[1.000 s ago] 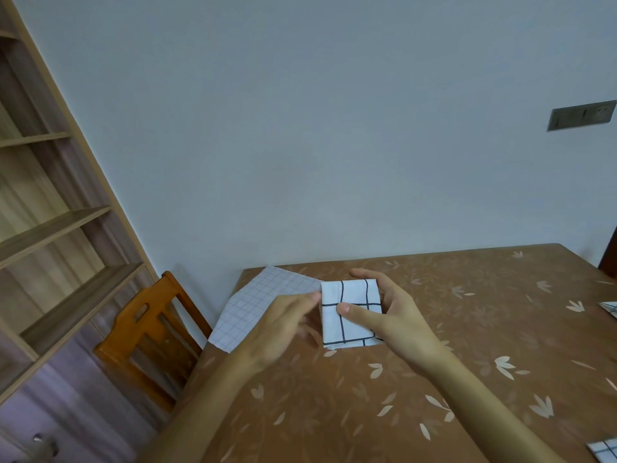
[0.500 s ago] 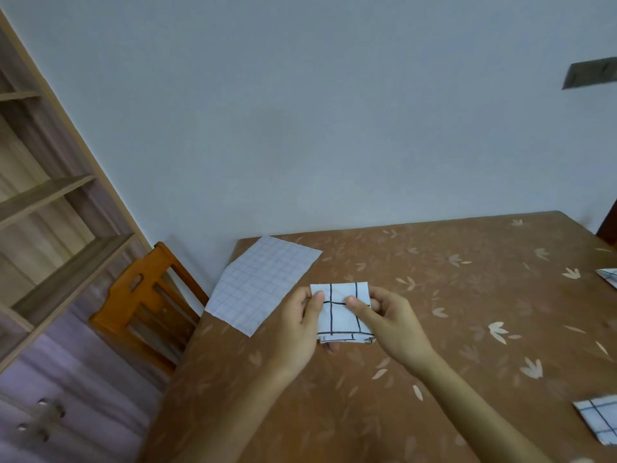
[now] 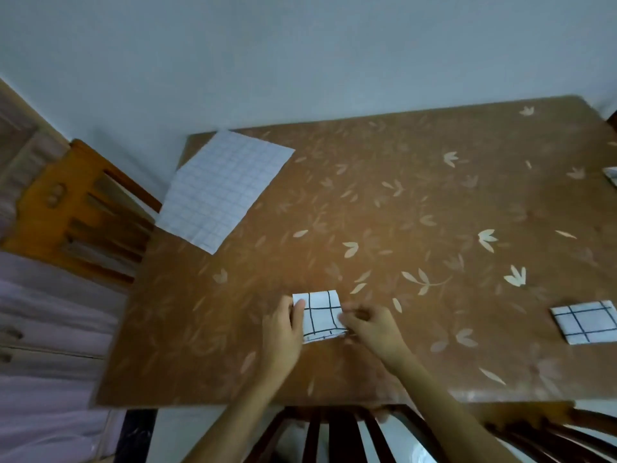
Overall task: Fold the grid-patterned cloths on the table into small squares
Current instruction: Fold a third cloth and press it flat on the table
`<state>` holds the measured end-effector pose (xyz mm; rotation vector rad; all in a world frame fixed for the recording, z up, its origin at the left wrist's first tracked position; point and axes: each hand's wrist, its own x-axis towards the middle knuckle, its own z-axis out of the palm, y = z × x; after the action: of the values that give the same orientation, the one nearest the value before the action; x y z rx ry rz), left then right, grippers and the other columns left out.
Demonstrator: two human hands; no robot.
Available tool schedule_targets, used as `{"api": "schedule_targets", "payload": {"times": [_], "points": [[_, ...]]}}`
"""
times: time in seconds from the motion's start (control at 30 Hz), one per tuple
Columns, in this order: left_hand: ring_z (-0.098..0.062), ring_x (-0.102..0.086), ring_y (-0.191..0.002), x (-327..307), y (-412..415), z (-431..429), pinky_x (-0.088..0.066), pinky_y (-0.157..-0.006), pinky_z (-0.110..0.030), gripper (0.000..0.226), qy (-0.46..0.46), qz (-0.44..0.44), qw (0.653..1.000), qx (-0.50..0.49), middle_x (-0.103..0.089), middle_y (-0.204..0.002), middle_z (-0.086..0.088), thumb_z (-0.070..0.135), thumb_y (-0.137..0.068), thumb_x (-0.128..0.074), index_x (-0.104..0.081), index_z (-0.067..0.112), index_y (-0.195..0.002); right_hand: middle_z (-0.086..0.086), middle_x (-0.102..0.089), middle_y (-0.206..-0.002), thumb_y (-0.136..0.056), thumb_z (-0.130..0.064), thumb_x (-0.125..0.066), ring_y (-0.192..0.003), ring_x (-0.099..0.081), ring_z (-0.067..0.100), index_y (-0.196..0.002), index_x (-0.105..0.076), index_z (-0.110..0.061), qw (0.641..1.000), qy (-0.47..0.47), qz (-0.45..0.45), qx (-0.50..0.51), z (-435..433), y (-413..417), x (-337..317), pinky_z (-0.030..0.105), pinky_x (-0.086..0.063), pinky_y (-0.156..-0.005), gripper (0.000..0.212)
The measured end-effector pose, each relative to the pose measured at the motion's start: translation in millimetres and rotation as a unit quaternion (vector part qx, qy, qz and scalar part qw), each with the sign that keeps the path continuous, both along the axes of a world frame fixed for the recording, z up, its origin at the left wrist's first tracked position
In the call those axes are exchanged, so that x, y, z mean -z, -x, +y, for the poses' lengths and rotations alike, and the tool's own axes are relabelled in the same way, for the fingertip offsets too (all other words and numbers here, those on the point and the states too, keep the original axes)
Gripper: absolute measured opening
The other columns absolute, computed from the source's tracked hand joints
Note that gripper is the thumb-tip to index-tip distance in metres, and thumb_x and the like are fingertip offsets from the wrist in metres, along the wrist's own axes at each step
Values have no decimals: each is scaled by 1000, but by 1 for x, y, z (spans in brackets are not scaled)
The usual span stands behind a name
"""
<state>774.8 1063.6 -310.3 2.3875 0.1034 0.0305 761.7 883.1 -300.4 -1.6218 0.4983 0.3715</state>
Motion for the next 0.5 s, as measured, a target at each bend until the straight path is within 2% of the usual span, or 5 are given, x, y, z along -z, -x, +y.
{"api": "schedule_targets", "payload": {"times": [0.1, 0.17, 0.33, 0.43, 0.5], "points": [[-2, -56, -59, 27, 8, 0, -41, -52, -14, 10, 14, 52, 998, -12, -61, -71, 9, 23, -98, -62, -55, 18, -103, -5, -74, -82, -85, -15, -75, -75, -71, 10, -95, -71, -17, 995, 97, 15, -28, 0, 6, 47, 28, -58, -70, 11], [-1, -58, -69, 45, 8, 1, -46, -65, -9, 31, 18, 74, 997, -7, -62, -82, 10, 19, -95, -66, -52, 19, -123, -8, -72, -84, -84, -21, -76, -81, -69, 7, -96, -68, -19, 990, 137, 23, -30, 1, 7, 64, 19, -51, -69, 14], [-24, -56, -119, 81, 7, -2, -53, -89, -38, 42, -166, 74, 975, 129, -55, -133, -2, 18, -92, -63, -55, 19, -133, -3, -69, -88, -90, -25, -69, -82, -65, 17, -97, -65, -17, 966, 241, -12, -92, 13, 7, 91, 23, -47, -68, 11], [-31, -53, -130, 90, 11, -4, -52, -98, -41, 68, -248, 22, 936, 250, -55, -144, -13, 6, -64, -79, -63, 11, -130, 10, -62, -110, -84, -14, -69, -93, -61, 31, -105, -67, -11, 884, 421, -128, -159, 23, 9, 105, 39, -54, -74, 22], [-27, -47, -139, 98, 13, 0, -49, -105, -43, 82, -271, 29, 912, 306, -52, -149, -12, 7, -58, -85, -59, 8, -136, 14, -56, -135, -82, -9, -68, -117, -57, 35, -124, -62, -8, 852, 450, -174, -204, 25, 6, 109, 41, -53, -90, 42]]}}
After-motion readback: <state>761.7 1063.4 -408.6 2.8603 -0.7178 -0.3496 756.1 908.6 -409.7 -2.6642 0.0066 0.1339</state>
